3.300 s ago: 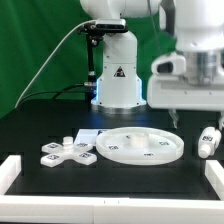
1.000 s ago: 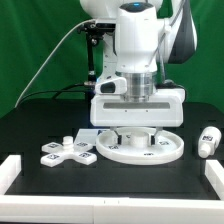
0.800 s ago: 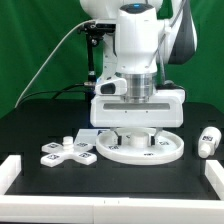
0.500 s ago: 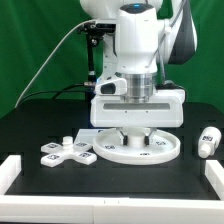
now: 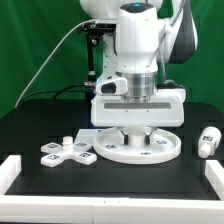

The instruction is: Assemble round table

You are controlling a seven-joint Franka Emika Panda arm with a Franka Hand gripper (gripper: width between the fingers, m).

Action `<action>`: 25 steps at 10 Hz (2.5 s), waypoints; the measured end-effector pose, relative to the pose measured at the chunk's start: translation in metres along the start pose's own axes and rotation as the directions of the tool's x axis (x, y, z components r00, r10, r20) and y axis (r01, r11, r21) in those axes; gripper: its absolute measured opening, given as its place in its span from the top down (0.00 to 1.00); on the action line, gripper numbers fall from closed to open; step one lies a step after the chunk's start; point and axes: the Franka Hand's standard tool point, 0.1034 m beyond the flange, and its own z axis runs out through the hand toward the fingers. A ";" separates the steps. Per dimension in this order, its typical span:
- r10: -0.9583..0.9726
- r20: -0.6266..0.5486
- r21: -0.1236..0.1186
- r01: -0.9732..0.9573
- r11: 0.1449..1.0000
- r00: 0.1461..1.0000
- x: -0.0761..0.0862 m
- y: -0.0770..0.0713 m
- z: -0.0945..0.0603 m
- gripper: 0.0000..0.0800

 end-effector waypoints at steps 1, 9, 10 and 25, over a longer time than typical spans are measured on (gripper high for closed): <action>-0.002 0.015 0.010 0.001 1.000 1.000 0.002 -0.003 -0.011 0.51; -0.042 0.087 0.078 0.035 0.996 0.995 0.070 -0.016 -0.057 0.50; -0.042 0.088 0.078 0.035 0.996 0.995 0.070 -0.016 -0.056 0.50; -0.104 0.040 0.084 0.101 0.991 0.994 0.182 -0.024 0.001 0.51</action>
Offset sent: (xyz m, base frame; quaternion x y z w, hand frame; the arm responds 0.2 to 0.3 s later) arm 0.0536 0.0002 0.0431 -0.0120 -0.0276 -0.0431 0.9986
